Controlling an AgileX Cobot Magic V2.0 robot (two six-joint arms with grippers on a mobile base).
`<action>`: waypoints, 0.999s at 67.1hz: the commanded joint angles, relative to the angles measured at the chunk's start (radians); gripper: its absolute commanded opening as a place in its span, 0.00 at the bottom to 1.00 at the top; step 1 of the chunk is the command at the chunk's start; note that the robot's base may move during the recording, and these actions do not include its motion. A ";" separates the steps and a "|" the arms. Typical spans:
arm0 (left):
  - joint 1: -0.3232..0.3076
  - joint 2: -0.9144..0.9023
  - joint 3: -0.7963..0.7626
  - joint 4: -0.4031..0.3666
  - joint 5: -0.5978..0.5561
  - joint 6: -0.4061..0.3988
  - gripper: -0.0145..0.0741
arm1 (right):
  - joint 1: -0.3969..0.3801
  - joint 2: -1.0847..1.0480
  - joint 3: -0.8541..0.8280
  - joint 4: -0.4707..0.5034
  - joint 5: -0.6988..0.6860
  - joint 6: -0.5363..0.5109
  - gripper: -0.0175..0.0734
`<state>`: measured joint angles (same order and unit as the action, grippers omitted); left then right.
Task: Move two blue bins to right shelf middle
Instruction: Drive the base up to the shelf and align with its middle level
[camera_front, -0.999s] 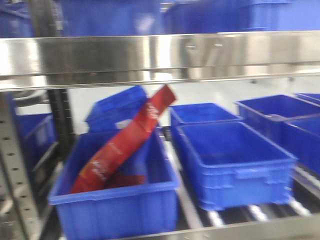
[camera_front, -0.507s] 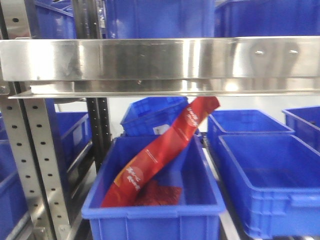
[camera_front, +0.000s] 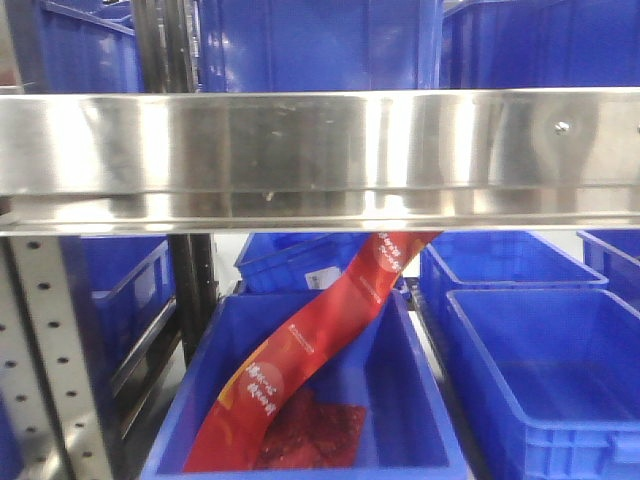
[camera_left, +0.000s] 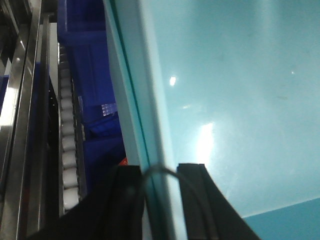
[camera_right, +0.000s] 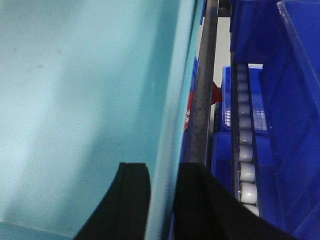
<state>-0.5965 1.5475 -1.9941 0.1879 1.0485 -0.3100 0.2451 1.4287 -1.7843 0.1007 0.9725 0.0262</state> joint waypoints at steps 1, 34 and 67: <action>-0.004 -0.025 -0.021 0.004 -0.079 0.018 0.04 | -0.005 -0.017 -0.015 -0.025 -0.090 -0.018 0.02; -0.004 -0.025 -0.021 0.004 -0.079 0.018 0.04 | -0.005 -0.017 -0.015 -0.025 -0.090 -0.018 0.02; -0.004 -0.025 -0.021 0.004 -0.079 0.018 0.04 | -0.005 -0.017 -0.015 -0.025 -0.090 -0.018 0.02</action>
<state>-0.5965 1.5475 -1.9941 0.1879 1.0485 -0.3100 0.2451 1.4287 -1.7843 0.1007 0.9725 0.0262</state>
